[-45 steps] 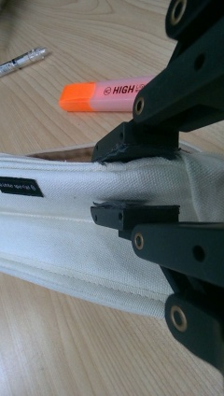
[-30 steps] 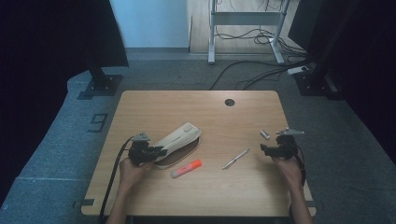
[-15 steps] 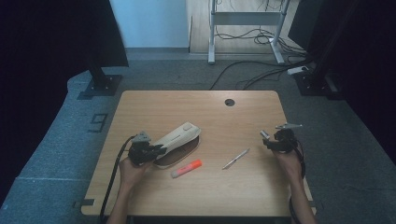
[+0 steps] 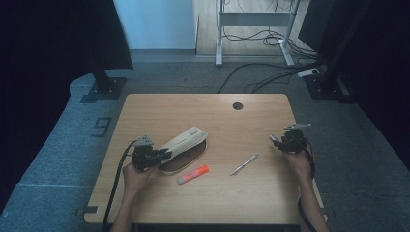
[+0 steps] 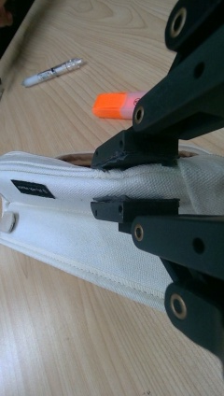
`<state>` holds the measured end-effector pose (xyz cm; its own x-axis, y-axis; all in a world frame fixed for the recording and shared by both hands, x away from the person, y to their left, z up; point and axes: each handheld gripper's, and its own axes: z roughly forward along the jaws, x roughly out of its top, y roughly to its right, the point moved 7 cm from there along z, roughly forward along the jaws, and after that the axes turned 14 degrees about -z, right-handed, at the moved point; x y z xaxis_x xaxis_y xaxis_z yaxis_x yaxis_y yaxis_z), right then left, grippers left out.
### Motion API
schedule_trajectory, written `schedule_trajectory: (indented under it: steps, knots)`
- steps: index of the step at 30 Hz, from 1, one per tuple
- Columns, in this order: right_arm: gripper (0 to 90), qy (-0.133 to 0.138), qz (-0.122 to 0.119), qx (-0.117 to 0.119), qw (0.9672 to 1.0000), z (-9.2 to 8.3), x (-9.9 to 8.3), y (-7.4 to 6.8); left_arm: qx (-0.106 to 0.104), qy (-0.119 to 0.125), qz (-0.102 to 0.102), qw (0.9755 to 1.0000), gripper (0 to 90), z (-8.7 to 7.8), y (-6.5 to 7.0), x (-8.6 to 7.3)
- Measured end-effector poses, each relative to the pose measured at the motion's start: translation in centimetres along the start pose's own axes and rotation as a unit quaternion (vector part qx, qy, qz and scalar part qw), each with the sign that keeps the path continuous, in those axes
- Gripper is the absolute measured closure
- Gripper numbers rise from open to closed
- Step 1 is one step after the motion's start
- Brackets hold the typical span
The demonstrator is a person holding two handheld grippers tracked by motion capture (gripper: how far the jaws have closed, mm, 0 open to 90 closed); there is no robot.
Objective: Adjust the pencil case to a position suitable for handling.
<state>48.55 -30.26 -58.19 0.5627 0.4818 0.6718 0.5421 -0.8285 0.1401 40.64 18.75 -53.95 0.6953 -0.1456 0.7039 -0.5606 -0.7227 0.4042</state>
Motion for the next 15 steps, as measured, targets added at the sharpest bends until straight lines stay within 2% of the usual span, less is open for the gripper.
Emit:
schedule_trajectory:
  steps: [7,11,15]
  knots:
    - [53.8,-0.003,0.001,0.009,1.0,1.0,-0.1,0.0,-0.009,0.004,-0.005,0.9999,75.2,-0.2,0.0,0.1]
    - [60.1,-0.004,0.001,0.01,0.9999,1.3,-0.1,0.0,-0.013,0.006,-0.008,0.9999,75.3,-0.2,-0.1,0.1]
    - [70.6,-0.003,0.004,0.013,0.9999,1.3,-0.1,0.0,-0.019,0.01,-0.014,0.9997,75.4,-0.3,-0.2,0.1]
